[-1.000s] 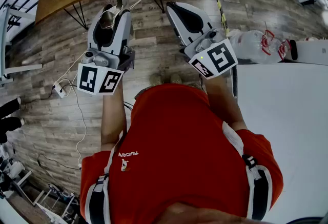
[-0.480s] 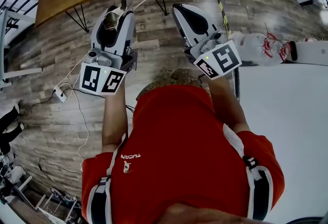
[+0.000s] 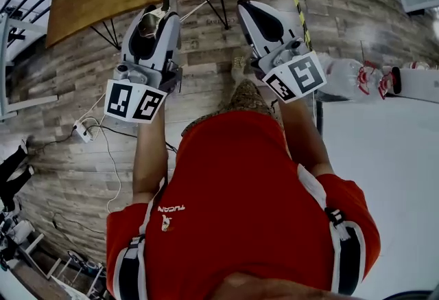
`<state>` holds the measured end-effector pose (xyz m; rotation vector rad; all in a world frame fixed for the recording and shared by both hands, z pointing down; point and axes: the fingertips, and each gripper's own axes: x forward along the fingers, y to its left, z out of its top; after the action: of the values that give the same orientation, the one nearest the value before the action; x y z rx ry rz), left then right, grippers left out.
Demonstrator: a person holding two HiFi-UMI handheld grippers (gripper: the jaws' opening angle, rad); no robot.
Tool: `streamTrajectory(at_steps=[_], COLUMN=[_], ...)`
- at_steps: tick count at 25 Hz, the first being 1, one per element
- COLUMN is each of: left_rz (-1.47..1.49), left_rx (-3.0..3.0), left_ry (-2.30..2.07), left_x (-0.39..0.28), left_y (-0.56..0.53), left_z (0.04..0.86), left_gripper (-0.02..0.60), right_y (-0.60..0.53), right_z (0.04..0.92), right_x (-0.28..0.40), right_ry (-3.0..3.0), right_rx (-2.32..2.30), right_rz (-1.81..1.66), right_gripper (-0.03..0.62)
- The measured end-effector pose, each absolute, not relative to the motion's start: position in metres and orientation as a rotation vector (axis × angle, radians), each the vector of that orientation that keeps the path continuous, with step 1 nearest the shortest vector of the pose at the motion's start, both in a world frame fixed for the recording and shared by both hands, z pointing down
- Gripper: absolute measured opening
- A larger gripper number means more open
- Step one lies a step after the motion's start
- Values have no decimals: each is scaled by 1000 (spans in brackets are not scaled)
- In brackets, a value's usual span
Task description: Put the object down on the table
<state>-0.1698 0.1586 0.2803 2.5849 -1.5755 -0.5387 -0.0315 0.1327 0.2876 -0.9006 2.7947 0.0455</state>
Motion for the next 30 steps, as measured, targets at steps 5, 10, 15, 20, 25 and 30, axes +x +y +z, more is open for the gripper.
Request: streamTrajectory(at_steps=[5,10,15,20,25,30], left_rz=[-500,-450,-410,-344,-281,-197], left_rx=[2557,2494,2432,2368,2310,2261], left_ry=[-1622,-1671,-1715,-1724,-1704,-1648], left_x=[-174,-170,-167,-162,-165,-167], left_y=[75,-16,-96,-153,-194,-225], left_z=[290,304,317,339,368,401], left_gripper=[210,210,210,210,210,210], right_y=[45,-48,-129,-187,-224,-241], right_z=[294,298,307,319,335,352], right_x=[-35,-32,-33,-30,-36,-42], right_ry=[2816,2852,2902,2929,2953,2979], right_rx=[-875,-825,-757,-717,-716,-746], right_rz=[96,82,69,26,-7,-35], right_gripper=[25,25,25,25,25,25])
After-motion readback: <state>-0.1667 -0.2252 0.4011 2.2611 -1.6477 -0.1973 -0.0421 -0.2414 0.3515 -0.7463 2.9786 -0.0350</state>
